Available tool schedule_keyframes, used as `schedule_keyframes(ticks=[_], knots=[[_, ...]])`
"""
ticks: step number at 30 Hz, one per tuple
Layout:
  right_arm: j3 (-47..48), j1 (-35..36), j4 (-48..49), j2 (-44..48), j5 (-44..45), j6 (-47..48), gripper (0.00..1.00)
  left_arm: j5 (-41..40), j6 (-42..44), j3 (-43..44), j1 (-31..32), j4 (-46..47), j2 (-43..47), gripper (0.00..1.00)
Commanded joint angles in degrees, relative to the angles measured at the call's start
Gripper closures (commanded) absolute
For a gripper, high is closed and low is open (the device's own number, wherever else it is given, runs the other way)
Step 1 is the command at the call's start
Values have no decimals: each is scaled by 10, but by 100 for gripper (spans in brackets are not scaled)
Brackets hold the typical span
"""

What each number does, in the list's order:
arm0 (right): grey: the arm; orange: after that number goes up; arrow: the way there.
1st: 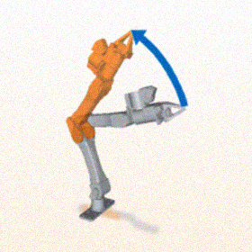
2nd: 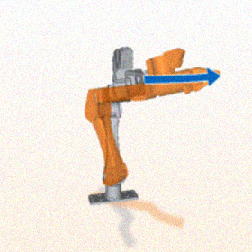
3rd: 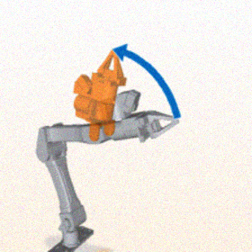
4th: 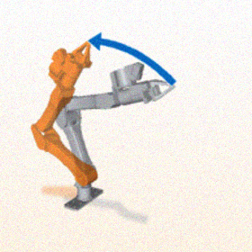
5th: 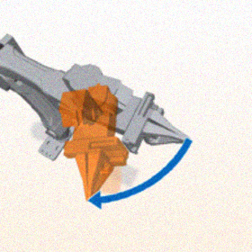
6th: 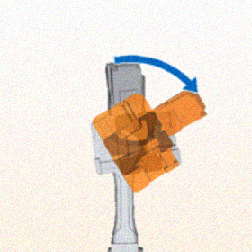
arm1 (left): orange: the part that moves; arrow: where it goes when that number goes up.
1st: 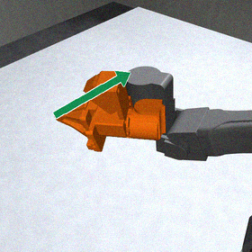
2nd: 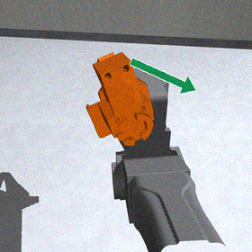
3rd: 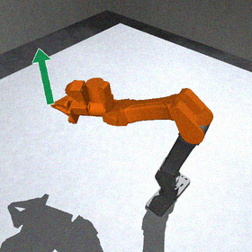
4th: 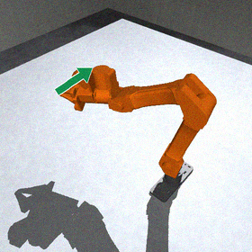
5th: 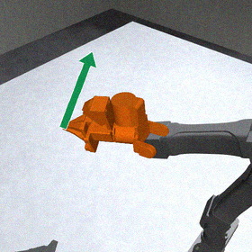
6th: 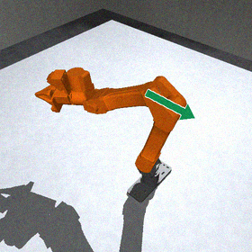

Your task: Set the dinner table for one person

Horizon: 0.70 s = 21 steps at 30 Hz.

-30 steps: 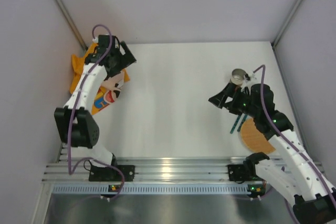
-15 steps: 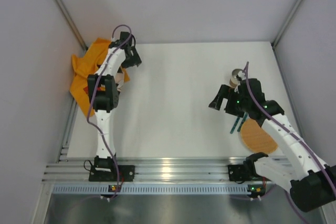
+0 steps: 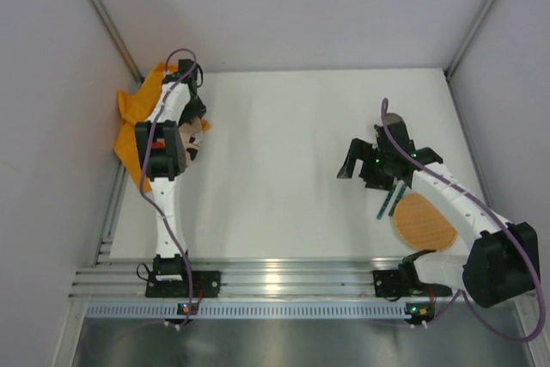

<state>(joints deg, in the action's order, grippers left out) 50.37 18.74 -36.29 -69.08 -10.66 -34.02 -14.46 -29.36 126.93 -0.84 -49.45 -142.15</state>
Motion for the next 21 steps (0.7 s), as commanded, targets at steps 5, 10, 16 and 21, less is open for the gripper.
schedule_keyframes(ticks=[5, 10, 16, 21], knots=[[33, 2, 31, -19, -15, 11, 0, 38, 19, -62, -22, -2, -4, 100], [17, 3, 32, -2, -17, 18, 0, 101, 33, -92, -1, -13, 31, 100], [-20, 2, 32, 39, -21, 29, 0, 116, 9, -212, 118, 5, 144, 100], [-59, 2, 25, 88, -16, 35, 0, 151, -74, -318, 241, 42, 237, 100]])
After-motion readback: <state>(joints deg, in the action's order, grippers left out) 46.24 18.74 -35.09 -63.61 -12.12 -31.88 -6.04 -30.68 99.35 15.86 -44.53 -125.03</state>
